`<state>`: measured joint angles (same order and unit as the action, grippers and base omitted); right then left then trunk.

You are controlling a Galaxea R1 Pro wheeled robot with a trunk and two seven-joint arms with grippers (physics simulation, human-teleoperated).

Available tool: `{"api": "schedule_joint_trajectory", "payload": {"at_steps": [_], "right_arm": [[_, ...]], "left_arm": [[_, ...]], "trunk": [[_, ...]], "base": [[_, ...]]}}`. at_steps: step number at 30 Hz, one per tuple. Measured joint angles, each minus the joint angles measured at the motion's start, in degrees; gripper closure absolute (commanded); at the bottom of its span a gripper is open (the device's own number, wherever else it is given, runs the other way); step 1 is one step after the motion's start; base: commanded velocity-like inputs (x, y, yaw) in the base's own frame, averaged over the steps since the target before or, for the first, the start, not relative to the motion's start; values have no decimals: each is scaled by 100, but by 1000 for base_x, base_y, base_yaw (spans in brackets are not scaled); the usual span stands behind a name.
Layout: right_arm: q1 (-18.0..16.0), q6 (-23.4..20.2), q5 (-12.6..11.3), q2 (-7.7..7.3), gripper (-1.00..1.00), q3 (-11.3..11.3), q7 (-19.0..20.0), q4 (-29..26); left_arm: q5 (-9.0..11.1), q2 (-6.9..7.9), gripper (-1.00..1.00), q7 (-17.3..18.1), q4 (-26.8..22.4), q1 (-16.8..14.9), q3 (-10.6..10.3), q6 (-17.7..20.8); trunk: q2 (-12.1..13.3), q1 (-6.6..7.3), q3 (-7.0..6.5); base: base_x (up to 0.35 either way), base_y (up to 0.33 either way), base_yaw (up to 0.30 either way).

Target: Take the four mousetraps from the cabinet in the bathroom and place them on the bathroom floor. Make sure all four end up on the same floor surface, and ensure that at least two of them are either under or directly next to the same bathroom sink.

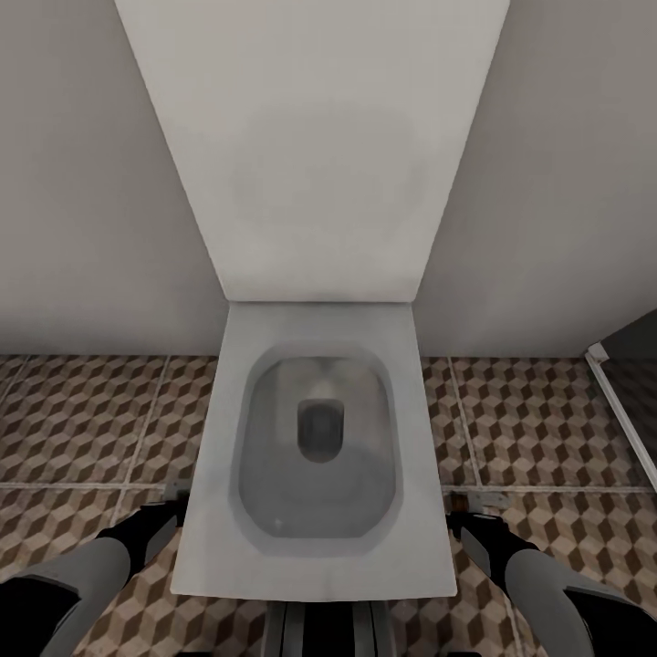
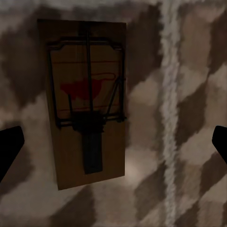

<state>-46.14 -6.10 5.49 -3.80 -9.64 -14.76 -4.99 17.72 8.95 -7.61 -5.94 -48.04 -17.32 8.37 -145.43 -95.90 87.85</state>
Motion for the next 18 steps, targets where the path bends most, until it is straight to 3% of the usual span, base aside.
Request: {"api": "schedule_joint_trajectory", "payload": {"at_steps": [1,18], "right_arm": [[0,0,0,0,-100,0,0,0],[0,0,0,-7,-100,0,0,0]], "left_arm": [[70,-2,-100,-14,5,4,-71,5],[74,6,-100,-13,5,4,-74,-1]], "trunk": [[1,-1,0],[1,-1,0]], "base": [[0,0,0],[0,0,0]]}}
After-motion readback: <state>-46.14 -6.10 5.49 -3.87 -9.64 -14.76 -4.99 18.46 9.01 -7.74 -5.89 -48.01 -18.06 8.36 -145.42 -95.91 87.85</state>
